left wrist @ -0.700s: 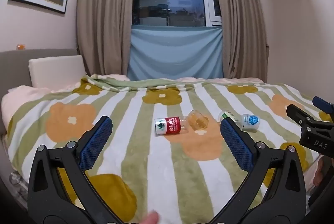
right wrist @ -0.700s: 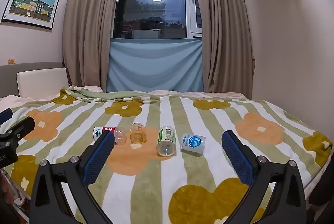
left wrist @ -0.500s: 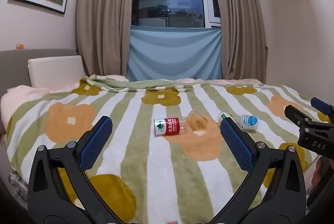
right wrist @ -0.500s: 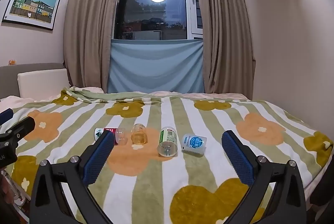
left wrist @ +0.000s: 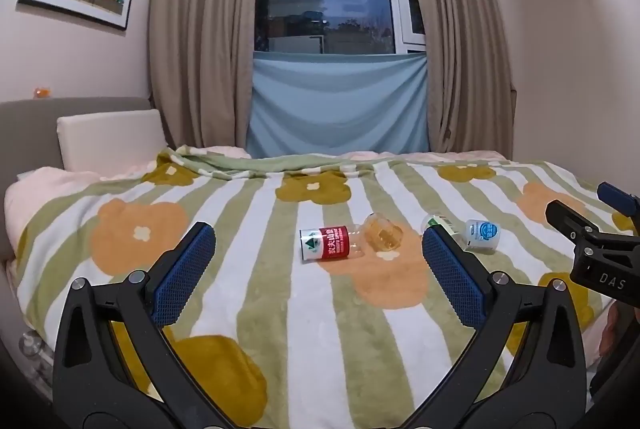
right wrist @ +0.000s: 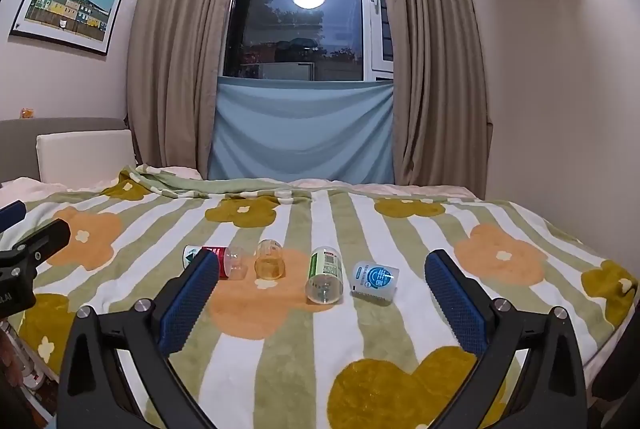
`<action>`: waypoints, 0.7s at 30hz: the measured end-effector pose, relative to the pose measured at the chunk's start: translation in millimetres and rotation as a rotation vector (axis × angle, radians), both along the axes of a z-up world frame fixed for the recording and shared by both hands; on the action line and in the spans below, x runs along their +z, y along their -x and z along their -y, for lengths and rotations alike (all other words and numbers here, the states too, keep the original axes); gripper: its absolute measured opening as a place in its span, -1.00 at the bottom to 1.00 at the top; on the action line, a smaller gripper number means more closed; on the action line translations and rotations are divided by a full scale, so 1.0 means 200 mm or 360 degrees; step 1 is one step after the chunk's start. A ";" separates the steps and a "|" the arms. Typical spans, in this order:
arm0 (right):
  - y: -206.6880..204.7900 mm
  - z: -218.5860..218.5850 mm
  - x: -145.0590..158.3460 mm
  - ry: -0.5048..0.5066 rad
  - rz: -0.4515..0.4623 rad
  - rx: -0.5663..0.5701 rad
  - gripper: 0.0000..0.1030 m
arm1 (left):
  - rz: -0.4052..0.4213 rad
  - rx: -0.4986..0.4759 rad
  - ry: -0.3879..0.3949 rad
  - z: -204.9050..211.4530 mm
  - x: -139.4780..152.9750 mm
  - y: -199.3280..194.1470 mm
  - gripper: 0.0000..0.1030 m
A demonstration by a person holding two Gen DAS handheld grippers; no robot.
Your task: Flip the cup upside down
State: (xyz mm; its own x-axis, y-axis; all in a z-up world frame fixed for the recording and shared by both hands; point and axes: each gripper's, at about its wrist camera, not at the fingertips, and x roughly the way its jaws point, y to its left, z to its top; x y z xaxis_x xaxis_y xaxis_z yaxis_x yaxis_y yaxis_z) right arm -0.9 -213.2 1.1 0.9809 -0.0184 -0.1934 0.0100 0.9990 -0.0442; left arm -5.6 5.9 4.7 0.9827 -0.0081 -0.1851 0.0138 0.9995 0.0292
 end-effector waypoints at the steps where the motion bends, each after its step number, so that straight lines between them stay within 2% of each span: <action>1: 0.00 0.00 0.00 -0.0007 0.0000 -0.0001 0.99 | 0.0002 -0.0001 -0.0001 0.00 0.00 0.00 1.00; 14: 0.00 0.01 0.00 -0.0018 0.0032 -0.0022 0.99 | 0.0018 0.0006 -0.0033 0.02 -0.02 -0.01 1.00; 21: 0.00 0.01 0.00 -0.0021 0.0037 -0.0021 0.99 | 0.0009 0.0016 -0.0005 0.01 -0.02 -0.02 1.00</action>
